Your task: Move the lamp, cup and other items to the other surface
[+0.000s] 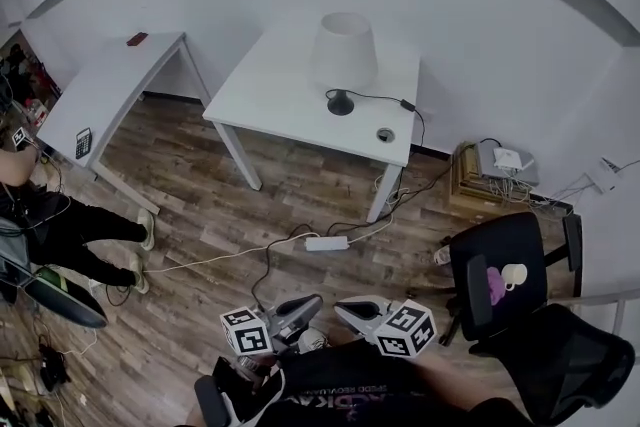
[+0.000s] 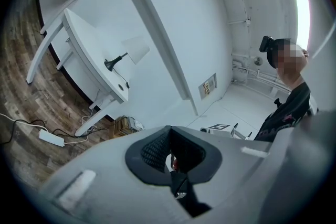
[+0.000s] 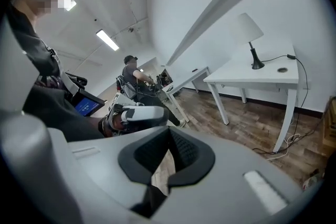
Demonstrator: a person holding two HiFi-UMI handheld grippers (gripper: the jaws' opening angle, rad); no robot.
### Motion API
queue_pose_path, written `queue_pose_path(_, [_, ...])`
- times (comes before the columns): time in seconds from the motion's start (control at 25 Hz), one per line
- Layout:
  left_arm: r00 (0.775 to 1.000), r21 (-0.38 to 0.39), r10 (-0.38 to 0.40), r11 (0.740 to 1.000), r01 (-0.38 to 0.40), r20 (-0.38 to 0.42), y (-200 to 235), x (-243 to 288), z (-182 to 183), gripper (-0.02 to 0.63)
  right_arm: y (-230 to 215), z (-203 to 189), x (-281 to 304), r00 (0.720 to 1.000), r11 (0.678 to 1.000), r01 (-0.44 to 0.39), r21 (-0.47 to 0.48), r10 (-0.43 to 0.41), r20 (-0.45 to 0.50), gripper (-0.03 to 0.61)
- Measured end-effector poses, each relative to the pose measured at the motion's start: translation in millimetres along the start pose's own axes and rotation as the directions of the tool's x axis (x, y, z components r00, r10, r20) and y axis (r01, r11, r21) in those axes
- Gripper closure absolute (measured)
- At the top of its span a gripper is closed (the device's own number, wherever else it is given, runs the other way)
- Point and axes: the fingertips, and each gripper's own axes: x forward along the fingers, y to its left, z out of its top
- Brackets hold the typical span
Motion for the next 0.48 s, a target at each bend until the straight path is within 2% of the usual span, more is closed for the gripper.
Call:
queue_pose_path(0.32, [1.000, -0.024, -0.018, 1.000, 0.018, 0.013, 3.7, -10.1, -5.2, 0.615, 1.0, -8.5, 4.9, 1.000, 0.998, 0.014, 0.054, -0.014, -0.001, 0.575])
queue_pose_path(0.48, [1.000, -0.017, -0.023, 1.000, 0.023, 0.007, 2.2, -9.5, -5.9, 0.615, 3.5, -10.7, 6.2, 1.000, 0.999, 0.019, 0.046, -0.018, -0.013, 0.575])
